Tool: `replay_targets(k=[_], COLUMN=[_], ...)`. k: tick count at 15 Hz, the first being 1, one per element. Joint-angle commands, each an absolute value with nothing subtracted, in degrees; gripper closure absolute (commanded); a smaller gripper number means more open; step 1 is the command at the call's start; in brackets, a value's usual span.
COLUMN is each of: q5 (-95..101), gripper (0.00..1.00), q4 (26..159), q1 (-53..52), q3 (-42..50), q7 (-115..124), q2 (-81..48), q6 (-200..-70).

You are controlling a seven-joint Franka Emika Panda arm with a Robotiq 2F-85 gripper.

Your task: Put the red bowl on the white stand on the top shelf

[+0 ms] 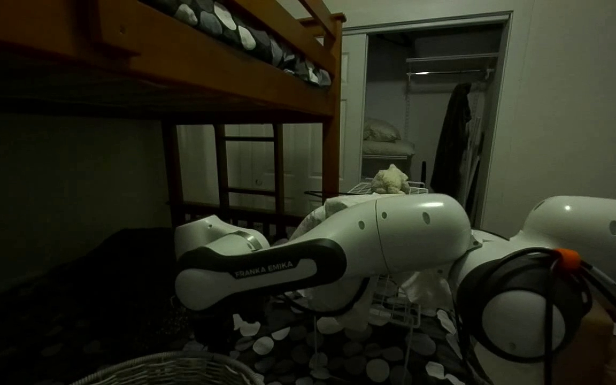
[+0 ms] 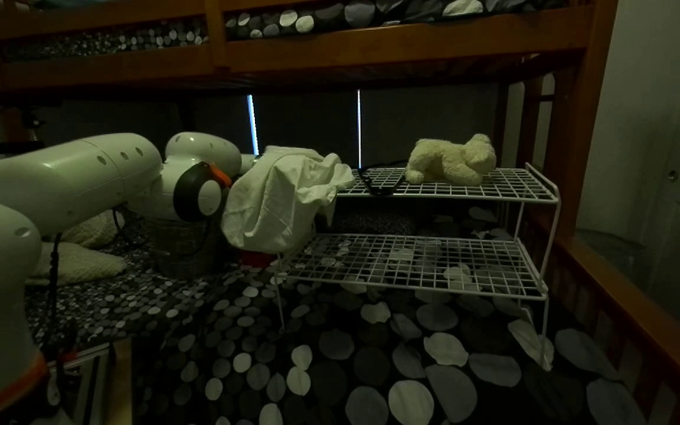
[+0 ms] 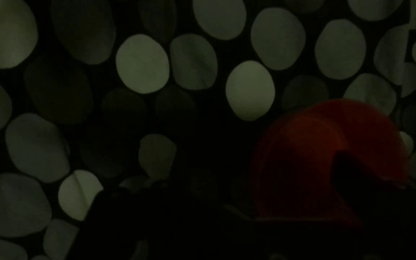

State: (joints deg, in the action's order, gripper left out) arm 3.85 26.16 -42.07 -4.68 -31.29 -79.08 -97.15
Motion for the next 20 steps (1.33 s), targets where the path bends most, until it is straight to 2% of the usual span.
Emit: replay_targets(k=[1,2,3,4,10,13,20], q5=[5.0,4.7,4.5,4.7,5.2,5.1,7.9], gripper=[0.00,0.25,0.26,0.32,0.81,0.99,0.99], q4=[24.7,24.9,24.9,24.7,26.8,26.9,26.0], q1=[-42.9,-42.8,-42.6,-42.8,-43.2,-43.2,-45.8], q3=[-4.0,-4.3,-4.7,-4.6,-4.5,-4.7,-2.0], q7=[-19.8,-18.4,-17.3,-16.9,-16.8,-17.2,-12.2], q2=[-81.5,-81.8,-82.1,-82.3,-80.4,-80.2,-76.7], q6=[-98.2,-98.1,-98.3,-98.6,-99.3,-99.6,-98.1])
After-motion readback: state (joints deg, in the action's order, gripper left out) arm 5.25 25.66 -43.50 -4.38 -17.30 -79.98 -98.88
